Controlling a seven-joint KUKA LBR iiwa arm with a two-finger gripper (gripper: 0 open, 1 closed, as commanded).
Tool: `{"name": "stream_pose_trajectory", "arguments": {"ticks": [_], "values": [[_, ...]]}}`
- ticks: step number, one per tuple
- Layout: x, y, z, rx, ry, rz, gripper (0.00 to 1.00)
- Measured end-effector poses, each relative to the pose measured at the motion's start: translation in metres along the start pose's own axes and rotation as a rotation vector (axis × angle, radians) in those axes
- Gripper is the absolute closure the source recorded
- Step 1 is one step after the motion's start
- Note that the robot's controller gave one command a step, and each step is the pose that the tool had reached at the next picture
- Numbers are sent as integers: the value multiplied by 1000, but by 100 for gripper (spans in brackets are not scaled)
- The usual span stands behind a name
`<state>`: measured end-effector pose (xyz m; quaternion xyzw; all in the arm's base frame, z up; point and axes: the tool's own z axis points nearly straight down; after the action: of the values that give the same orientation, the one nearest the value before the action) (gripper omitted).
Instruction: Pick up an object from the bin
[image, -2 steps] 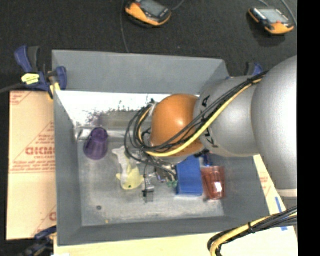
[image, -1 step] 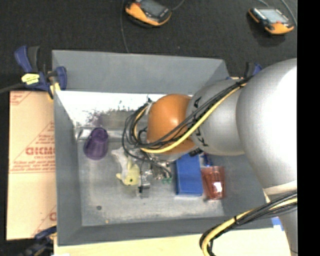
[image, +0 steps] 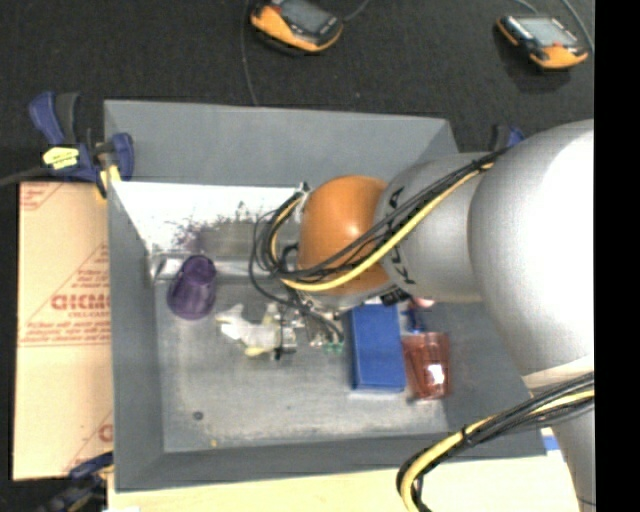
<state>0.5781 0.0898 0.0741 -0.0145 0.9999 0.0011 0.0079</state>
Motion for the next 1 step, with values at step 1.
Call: {"name": "stream_pose_trajectory", "arguments": {"ticks": [1], "values": [[0,0,0,0,0,1,100]]}}
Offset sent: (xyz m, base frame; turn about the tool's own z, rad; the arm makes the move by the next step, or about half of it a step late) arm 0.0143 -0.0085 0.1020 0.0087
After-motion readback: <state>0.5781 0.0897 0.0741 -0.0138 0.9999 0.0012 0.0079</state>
